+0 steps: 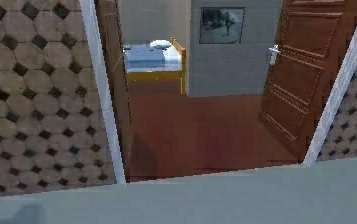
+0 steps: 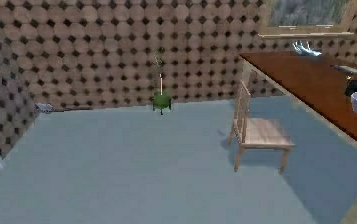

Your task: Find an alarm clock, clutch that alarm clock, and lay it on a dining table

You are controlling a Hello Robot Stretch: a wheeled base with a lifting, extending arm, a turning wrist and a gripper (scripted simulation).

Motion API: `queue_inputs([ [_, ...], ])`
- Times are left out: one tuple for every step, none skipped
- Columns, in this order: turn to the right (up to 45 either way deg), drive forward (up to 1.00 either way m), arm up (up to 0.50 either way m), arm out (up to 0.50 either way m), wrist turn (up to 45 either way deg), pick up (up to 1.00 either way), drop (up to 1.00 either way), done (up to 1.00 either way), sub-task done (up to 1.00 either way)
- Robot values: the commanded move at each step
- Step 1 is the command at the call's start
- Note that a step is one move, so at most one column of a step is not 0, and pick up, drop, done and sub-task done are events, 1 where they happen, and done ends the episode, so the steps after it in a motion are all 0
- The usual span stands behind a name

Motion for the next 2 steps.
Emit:
queue_inputs([
  [0.0, 1.00, 0.00, 0.00, 0.0, 0.00, 0.00, 0.00, 0.00],
  [-3.0, 0.00, 0.00, 0.00, 0.0, 0.00, 0.00, 0.00, 0.00],
])
